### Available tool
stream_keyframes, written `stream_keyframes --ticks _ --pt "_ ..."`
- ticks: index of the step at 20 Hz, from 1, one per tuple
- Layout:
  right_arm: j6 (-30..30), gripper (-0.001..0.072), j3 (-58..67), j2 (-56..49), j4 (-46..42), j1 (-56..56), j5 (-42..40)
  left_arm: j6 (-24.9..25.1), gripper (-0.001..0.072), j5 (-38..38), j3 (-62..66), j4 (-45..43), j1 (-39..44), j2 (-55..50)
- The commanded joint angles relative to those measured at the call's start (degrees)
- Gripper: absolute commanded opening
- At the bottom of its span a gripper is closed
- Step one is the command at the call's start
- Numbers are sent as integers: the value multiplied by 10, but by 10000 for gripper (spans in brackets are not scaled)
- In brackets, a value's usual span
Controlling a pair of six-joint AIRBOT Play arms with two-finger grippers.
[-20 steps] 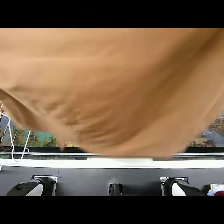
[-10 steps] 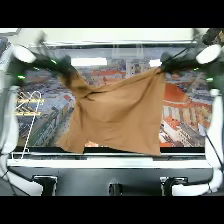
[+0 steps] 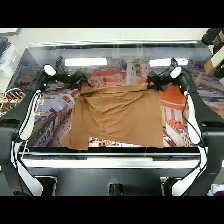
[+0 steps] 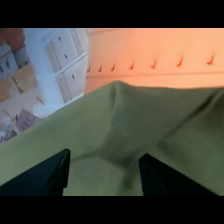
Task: Fold the clothes and pants, and hang the long-sleeved shirts on hangers.
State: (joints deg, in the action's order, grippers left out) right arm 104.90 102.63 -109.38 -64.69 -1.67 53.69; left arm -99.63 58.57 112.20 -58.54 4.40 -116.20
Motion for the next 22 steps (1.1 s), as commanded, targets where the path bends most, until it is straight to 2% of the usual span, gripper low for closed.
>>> stream_keyframes --ticks 1,4,7,10,14,17,19,22 --pt "-105 495 23 32 10 -51 158 57 716 83 1 0 -45 34" --pt "-230 475 18 87 8 -127 319 103 717 160 1 0 -105 92" --pt "-262 475 -87 155 56 -201 364 135 716 238 -4 1 -152 133" --pt "-280 477 -300 243 60 -241 354 144 715 238 -92 9 -186 194" --pt "-327 478 -540 336 53 -245 294 163 716 204 -266 10 -204 282" --pt "-362 478 -632 356 54 -245 269 175 715 194 -342 17 -207 316" --pt "-370 478 -659 356 53 -245 257 197 715 194 -368 43 -207 323" --pt "-387 477 -680 356 53 -245 238 202 715 192 -382 58 -207 323"
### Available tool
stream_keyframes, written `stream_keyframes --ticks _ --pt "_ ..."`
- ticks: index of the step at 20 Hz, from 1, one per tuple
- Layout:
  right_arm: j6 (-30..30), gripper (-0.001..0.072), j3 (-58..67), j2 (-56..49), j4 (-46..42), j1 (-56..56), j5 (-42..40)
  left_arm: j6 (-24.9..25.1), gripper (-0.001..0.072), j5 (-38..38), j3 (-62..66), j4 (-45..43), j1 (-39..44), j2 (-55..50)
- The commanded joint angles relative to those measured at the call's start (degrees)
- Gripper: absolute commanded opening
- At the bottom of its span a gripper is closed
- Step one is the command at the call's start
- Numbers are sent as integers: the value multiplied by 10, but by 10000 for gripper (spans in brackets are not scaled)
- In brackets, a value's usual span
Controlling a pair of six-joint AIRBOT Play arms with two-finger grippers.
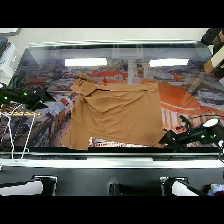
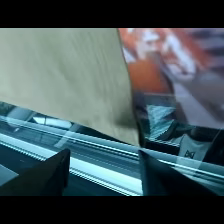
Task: Fold the clothes and pants, and hang the long-sleeved shirts on hangers.
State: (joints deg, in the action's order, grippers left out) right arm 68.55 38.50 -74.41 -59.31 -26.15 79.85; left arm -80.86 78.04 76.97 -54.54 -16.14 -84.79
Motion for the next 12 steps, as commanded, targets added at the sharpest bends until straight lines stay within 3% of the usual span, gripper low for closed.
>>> stream_keyframes --ticks 1,6,12 --pt "-26 477 -39 6 -1 -1 -35 15 715 -3 -31 17 -2 9" --pt "-28 477 -39 6 9 -1 -80 17 715 -3 -32 16 -2 9" --pt "-24 477 -24 24 -14 -1 -47 25 715 -6 -32 17 -2 9"
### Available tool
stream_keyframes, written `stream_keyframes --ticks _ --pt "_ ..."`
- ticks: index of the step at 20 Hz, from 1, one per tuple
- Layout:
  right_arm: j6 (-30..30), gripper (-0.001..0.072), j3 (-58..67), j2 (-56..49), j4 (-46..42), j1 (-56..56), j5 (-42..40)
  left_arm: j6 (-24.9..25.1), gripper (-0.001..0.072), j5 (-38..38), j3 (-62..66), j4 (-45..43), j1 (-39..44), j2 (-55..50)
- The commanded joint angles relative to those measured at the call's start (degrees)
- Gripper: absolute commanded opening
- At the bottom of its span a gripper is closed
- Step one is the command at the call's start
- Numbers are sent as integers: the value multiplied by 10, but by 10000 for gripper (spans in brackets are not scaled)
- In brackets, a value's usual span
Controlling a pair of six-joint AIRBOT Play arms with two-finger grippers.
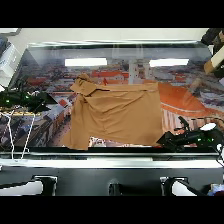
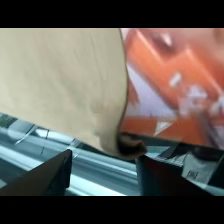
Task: Fold the clothes and pants, and hang the long-sleeved shirts on hangers.
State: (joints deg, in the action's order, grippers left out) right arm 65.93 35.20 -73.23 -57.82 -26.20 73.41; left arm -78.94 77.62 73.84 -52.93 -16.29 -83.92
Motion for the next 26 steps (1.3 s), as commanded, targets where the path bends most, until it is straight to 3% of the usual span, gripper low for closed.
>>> stream_keyframes --ticks 1,5,20,21,22,24,25,26 --pt "13 477 18 23 -50 0 27 6 715 -2 0 0 0 0" --pt "21 477 24 43 -45 0 59 6 715 -9 0 0 0 0" --pt "7 473 -40 41 9 0 -85 9 715 -24 -2 0 0 -1" --pt "7 458 -40 41 16 0 -99 10 715 -29 -2 0 0 -1" --pt "7 374 -40 41 17 0 -110 10 715 -35 -4 0 0 -1" --pt "7 340 -40 41 17 0 -116 13 715 -42 -13 0 0 -2" --pt "7 278 -40 41 17 0 -113 16 715 -43 -19 1 0 -3" --pt "4 130 -40 41 17 0 -104 20 715 -43 -26 1 0 -5"
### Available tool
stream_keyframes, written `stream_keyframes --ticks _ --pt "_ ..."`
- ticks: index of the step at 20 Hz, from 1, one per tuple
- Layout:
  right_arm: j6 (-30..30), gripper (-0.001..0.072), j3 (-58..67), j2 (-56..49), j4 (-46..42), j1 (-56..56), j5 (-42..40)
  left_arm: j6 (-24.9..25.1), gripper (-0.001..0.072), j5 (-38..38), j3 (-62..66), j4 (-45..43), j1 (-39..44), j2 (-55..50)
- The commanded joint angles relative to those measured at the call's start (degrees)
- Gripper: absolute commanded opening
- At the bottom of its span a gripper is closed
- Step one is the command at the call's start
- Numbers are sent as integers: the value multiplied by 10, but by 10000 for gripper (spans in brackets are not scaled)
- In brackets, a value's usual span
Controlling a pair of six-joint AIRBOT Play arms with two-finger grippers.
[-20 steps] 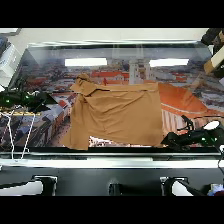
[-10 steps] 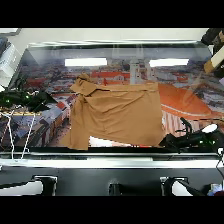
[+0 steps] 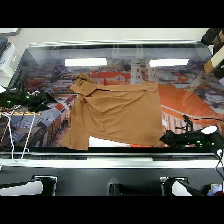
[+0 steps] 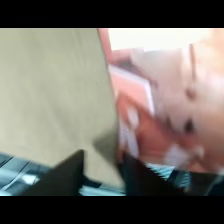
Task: Fold the clothes and pants, and hang the long-sleeved shirts on hangers.
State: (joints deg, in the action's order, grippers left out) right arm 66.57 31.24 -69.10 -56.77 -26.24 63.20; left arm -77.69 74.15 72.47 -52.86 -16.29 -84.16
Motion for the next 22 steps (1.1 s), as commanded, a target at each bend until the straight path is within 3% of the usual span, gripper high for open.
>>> stream_keyframes --ticks 1,7,11,18,21,22 --pt "-20 50 -1 0 17 0 12 12 715 -13 -23 0 0 -4" --pt "-54 34 -1 0 52 0 91 50 715 -95 -104 13 0 -22" --pt "-53 30 -1 0 52 0 90 113 715 -92 -110 99 16 -74" --pt "-39 30 0 0 58 0 88 127 694 -119 -110 111 70 -108" --pt "-40 30 0 1 70 0 89 121 511 -124 -110 111 82 -125" --pt "-40 30 0 1 77 0 89 110 345 -127 -110 112 84 -130"
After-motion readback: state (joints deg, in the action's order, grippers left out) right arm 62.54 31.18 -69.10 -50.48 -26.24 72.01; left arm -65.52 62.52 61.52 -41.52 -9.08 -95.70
